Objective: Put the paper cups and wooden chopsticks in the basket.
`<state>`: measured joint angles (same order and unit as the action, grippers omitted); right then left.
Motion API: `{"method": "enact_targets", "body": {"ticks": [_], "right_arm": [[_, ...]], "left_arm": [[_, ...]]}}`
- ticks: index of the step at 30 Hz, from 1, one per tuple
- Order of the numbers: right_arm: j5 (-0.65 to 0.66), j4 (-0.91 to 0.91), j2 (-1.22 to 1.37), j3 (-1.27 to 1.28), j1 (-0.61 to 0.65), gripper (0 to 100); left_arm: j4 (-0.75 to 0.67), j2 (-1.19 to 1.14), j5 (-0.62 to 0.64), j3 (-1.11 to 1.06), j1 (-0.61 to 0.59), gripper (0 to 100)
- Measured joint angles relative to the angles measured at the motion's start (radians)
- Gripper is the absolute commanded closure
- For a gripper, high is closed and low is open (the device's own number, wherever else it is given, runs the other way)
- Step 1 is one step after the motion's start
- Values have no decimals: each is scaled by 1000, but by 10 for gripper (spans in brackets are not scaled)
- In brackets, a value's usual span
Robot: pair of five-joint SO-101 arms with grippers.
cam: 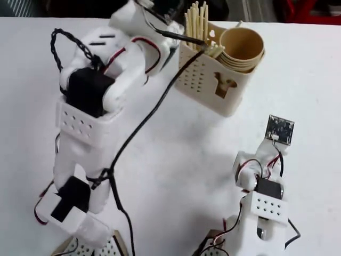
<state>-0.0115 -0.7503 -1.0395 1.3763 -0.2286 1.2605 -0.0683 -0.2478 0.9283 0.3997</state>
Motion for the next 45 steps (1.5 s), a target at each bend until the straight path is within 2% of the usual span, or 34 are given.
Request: {"method": "enact_targets", "body": {"ticks": [8, 18, 24, 33, 38, 45], "right_arm": [[0, 0, 0, 0, 0, 981], [0, 0, 0, 0, 0, 981], [0, 0, 0, 0, 0, 981], [0, 0, 0, 0, 0, 981], [0, 0, 0, 0, 0, 981], [0, 0, 0, 0, 0, 981]], "left_arm": [[-252, -44, 180, 0, 0, 977], [-500, -262, 293, 0, 0, 978], [-629, -399, 315, 0, 15, 978], [-641, -493, 318, -2, 15, 952], [-526, -493, 318, -2, 15, 860], [-384, -445, 318, -2, 15, 897]]}}
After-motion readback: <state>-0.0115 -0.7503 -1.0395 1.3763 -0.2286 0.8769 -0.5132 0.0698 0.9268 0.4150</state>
